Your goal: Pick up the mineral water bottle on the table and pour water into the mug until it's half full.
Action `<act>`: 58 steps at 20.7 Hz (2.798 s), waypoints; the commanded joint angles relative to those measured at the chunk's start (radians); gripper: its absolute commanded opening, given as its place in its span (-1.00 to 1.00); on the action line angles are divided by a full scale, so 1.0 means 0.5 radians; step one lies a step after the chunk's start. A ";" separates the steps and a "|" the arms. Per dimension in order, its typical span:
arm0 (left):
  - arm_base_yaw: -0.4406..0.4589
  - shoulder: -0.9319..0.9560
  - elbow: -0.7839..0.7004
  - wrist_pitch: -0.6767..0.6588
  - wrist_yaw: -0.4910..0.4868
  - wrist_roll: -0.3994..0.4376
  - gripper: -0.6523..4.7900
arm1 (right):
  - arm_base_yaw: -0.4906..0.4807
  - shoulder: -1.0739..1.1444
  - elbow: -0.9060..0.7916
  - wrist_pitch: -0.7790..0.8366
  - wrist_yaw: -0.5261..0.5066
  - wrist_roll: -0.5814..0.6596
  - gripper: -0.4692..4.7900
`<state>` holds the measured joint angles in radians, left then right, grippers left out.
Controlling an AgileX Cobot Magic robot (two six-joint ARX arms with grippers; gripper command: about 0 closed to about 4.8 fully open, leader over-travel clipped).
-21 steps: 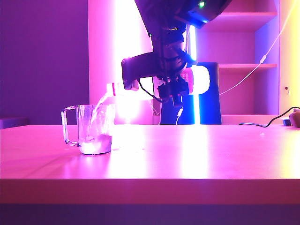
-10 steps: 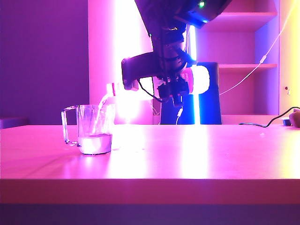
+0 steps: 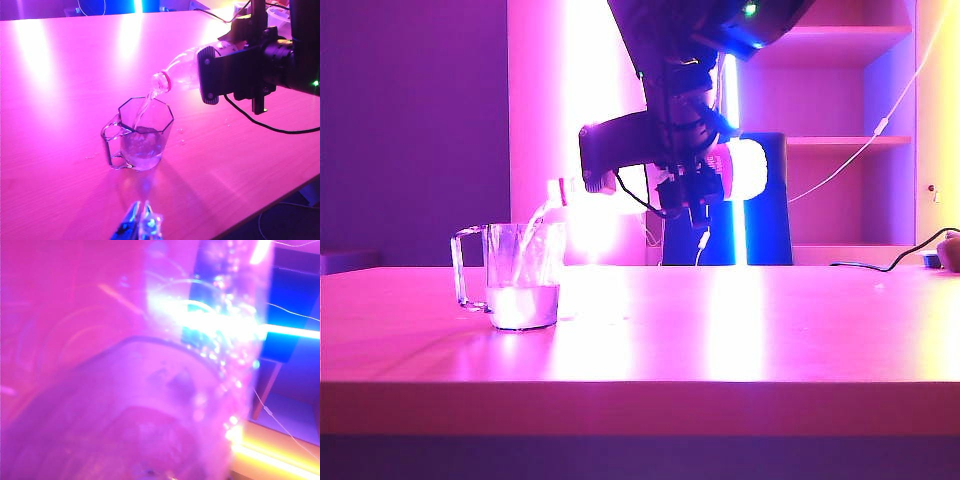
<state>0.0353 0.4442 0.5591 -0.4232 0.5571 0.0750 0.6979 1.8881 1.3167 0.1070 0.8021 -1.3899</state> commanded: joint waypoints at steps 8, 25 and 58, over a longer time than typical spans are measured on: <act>0.001 0.000 0.000 0.026 0.009 0.007 -0.78 | 0.005 -0.023 0.016 0.063 0.021 -0.099 0.22; 0.001 -0.001 0.000 0.026 0.009 0.007 -0.78 | -0.293 -0.465 -0.527 0.141 -0.937 2.244 0.22; 0.000 0.000 0.000 0.026 0.009 0.007 -0.78 | -0.889 -0.201 -1.872 2.412 -1.807 2.830 1.00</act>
<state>0.0353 0.4438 0.5591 -0.4229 0.5575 0.0750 0.2531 1.8069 0.4007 1.2800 -0.1131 0.0257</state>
